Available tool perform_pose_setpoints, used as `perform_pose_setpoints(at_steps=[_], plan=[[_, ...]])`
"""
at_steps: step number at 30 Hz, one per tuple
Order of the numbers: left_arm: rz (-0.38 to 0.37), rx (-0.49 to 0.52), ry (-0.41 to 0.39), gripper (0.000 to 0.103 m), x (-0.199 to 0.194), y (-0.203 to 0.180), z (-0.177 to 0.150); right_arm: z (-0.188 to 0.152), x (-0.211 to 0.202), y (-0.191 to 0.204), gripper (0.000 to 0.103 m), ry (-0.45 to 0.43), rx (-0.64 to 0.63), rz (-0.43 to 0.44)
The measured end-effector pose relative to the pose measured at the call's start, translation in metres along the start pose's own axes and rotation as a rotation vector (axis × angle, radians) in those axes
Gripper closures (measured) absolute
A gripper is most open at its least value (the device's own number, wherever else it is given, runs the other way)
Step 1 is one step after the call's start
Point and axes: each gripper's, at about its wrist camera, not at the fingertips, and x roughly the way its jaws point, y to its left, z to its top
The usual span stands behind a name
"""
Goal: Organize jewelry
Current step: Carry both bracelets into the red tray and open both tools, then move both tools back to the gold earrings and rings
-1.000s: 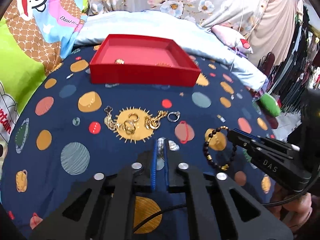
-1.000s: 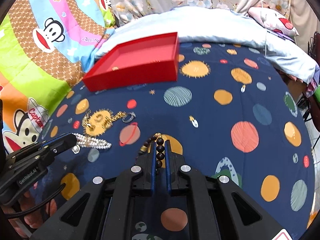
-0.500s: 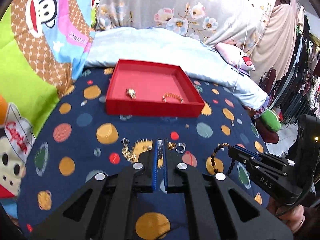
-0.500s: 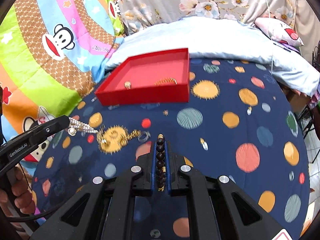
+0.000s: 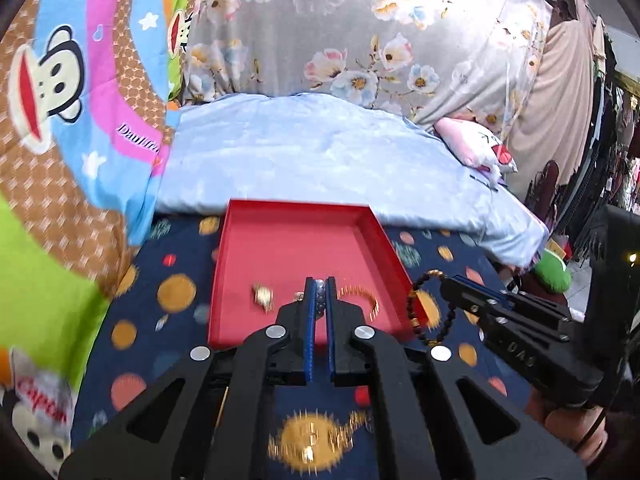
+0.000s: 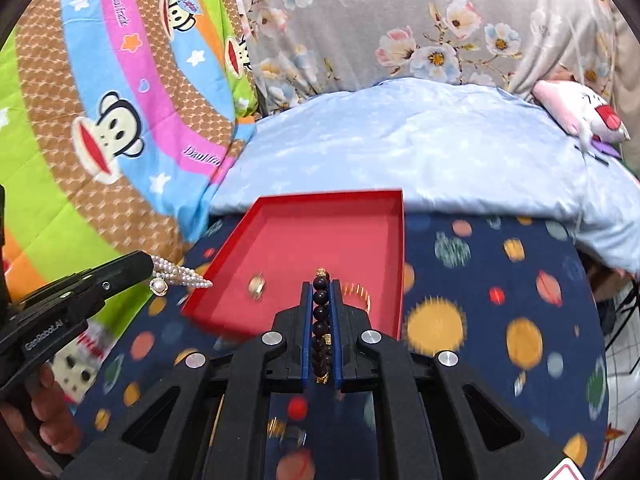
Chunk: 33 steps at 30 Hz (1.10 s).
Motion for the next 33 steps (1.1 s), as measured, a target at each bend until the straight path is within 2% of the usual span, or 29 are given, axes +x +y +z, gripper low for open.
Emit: perform_pose_setpoints(at_steps=[6, 11, 14, 17, 19, 21, 28, 33], plan=[[0.020, -0.011, 0.012, 0.100, 0.057, 0.014, 0.034, 0.033, 0.062, -0.004, 0.096, 0.051, 0.026, 0.026], [0.047, -0.010, 0.041, 0.100, 0.102, 0.025, 0.047, 0.039, 0.108, -0.006, 0.096, 0.108, 0.053, 0.056], [0.059, -0.016, 0.049, 0.100, 0.124, 0.030, 0.051, 0.036, 0.130, -0.004, 0.096, 0.135, 0.026, 0.027], [0.079, -0.041, 0.072, 0.093, 0.141, 0.036, 0.049, 0.031, 0.141, -0.004, 0.092, 0.129, -0.026, -0.081], [0.110, -0.061, 0.070, 0.062, 0.144, 0.041, 0.045, 0.027, 0.136, -0.007, 0.081, 0.108, -0.031, -0.125], [0.140, -0.067, 0.043, 0.052, 0.137, 0.042, 0.040, 0.020, 0.120, -0.015, 0.074, 0.073, -0.001, -0.131], [0.172, -0.073, 0.004, 0.039, 0.083, 0.035, 0.004, -0.024, 0.054, -0.027, 0.068, 0.039, 0.054, -0.085], [0.185, -0.068, 0.048, 0.037, 0.046, 0.022, -0.047, -0.071, 0.014, -0.018, 0.068, 0.082, 0.044, -0.056]])
